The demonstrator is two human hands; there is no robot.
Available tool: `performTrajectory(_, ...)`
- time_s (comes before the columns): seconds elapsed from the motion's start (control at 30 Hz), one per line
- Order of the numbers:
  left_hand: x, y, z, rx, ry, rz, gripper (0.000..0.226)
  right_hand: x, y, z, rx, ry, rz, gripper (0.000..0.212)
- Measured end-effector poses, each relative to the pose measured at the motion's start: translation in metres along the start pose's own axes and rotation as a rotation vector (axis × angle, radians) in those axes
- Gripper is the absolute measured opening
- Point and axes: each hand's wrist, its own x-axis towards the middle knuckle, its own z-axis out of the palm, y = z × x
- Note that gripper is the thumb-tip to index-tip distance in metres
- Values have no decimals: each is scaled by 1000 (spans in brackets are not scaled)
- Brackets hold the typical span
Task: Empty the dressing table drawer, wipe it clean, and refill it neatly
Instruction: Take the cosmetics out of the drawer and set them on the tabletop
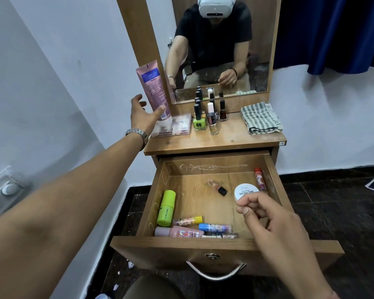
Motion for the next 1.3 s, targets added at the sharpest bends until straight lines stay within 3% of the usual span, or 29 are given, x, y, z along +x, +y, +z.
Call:
performTrajectory(0.13, -29, 1, -24, -94, 244, 63, 45, -1, -3, -1, 13, 13, -9, 17)
performTrajectory(0.2, -55, 1, -33, -107, 271, 163, 27, -2, -5, -1, 12, 14, -6, 15)
performTrajectory(0.27, -86, 1, -37, -31, 57, 304, 19, -2, -5, -1, 10, 16, -3, 14)
performTrajectory(0.33, -115, 1, -39, 185, -372, 412, 24, -3, -5, -1, 8, 17, -4, 13)
performTrajectory(0.43, -139, -6, -36, 954, -905, 547, 58, -4, -5, -1, 13, 16, -4, 13)
performTrajectory(0.5, -147, -11, -32, 1285, -1106, 476, 84, -4, -4, -1, 13, 17, -4, 15)
performTrajectory(0.6, -148, -19, -25, 1398, -1247, 420, 98, -4, -3, -2, -1, 16, -9, 15)
performTrajectory(0.77, -140, -22, -22, 1390, -1301, 418, 93, -3, 1, -1, -17, 8, -13, 10)
performTrajectory(1.0, -142, -31, -25, 1430, -1105, 524, 97, -2, 5, 0, -34, 3, -25, 9)
performTrajectory(1.3, -138, -21, -36, 1149, -1089, 505, 52, -1, 4, 1, -89, 5, -22, 8)
